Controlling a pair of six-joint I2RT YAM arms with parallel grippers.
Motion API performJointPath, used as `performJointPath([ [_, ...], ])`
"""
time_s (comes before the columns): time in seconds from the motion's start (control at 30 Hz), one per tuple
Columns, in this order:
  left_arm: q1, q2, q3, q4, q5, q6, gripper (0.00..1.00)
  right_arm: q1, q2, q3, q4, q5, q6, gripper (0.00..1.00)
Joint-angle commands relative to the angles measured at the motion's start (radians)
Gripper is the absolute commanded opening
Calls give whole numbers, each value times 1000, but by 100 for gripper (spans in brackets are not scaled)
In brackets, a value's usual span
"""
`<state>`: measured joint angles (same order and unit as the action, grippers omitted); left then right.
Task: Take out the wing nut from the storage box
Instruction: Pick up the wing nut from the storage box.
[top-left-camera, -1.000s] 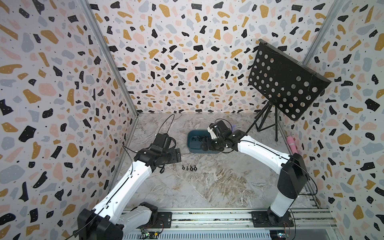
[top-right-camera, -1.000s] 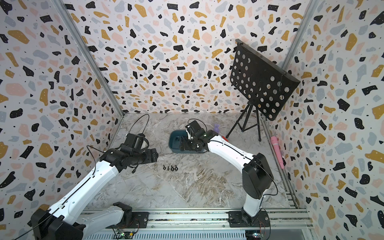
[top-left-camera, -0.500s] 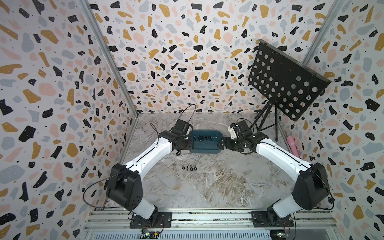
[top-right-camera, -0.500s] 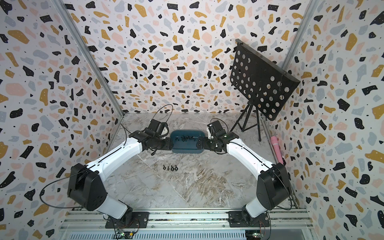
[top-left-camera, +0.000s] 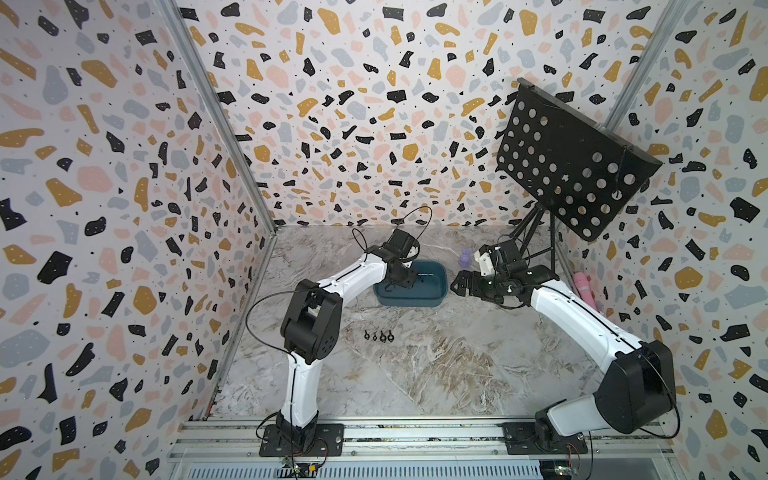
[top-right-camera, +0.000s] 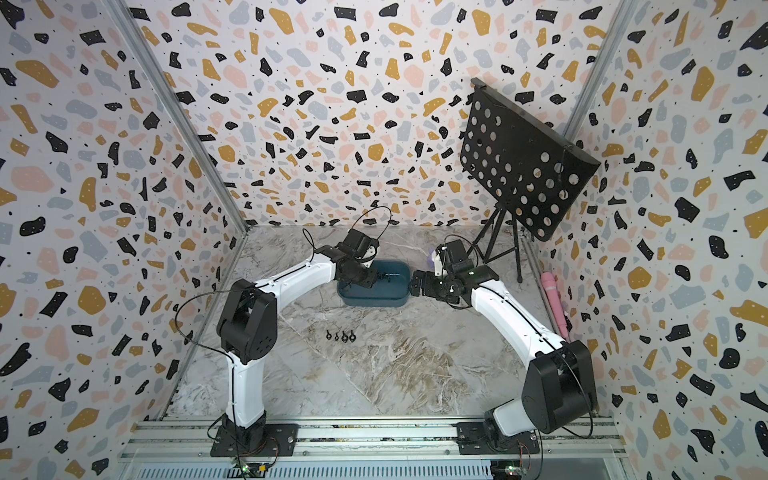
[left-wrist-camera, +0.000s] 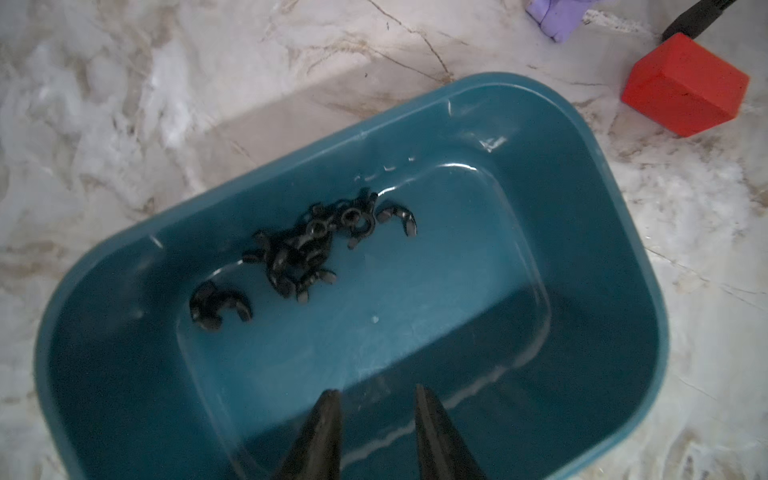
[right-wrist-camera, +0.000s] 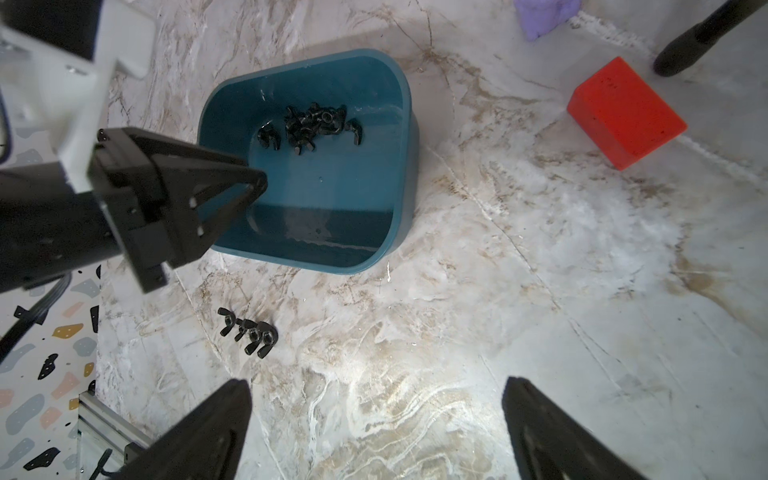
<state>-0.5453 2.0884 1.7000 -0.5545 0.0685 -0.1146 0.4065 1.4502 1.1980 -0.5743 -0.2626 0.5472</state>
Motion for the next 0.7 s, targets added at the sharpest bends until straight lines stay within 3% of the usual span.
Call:
performJointPath([
  [0.0, -1, 60, 82, 13, -4, 63, 28, -6, -37, -5, -28, -23, -18, 100],
  [0.4, -1, 250, 281, -44, -50, 117, 25, -26, -21, -5, -32, -36, -18, 100],
  [0.67, -1, 283, 306, -58, -34, 129, 25, -35, 0, 5, -35, -41, -14, 100],
])
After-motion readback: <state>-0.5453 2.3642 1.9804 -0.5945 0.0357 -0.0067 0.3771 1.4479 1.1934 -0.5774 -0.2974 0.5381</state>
